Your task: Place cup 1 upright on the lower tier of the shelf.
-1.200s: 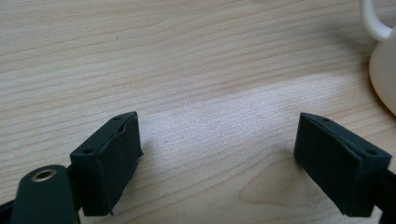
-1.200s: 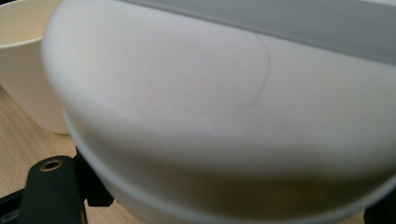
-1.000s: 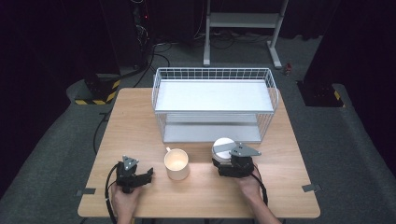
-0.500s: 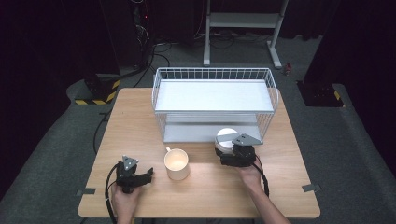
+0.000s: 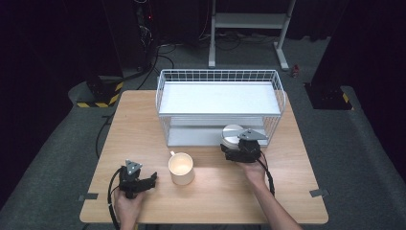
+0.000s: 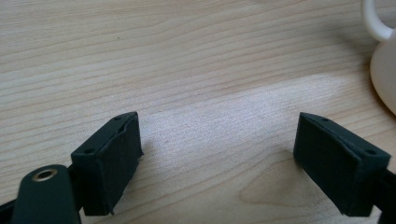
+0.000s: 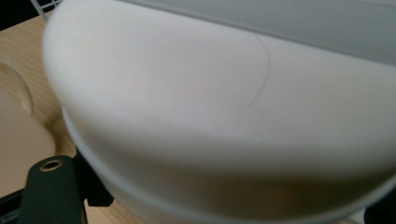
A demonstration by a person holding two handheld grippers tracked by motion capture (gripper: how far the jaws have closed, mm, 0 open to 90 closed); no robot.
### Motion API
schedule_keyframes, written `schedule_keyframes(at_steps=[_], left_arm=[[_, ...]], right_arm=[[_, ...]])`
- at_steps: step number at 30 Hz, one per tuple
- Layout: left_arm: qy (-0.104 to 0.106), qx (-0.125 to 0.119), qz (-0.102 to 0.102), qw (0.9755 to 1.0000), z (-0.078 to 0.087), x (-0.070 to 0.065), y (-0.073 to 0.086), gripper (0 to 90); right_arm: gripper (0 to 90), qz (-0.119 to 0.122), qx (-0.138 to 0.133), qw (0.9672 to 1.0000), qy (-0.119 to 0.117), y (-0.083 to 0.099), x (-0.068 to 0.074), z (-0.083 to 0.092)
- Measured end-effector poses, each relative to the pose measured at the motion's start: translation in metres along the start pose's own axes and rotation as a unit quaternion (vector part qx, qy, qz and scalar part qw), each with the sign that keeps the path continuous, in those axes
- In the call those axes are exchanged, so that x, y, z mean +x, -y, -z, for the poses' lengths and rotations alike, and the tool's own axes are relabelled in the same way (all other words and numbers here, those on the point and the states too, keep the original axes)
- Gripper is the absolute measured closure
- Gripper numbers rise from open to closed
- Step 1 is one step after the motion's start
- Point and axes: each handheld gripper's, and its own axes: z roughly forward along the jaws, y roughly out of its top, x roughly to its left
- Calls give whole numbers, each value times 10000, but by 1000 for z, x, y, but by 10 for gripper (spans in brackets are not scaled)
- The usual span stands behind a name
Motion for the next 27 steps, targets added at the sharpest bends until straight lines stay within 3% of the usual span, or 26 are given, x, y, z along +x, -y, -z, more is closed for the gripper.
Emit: schedule_keyframes(at_steps=[15,27], left_arm=[[3,18,-21,10000,0,0,0,156],[2,18,-23,10000,0,0,0,156]], right_arm=[[183,-181,101,9995,217,-8,-11,-18],[183,-146,178,9991,358,-10,-18,-35]])
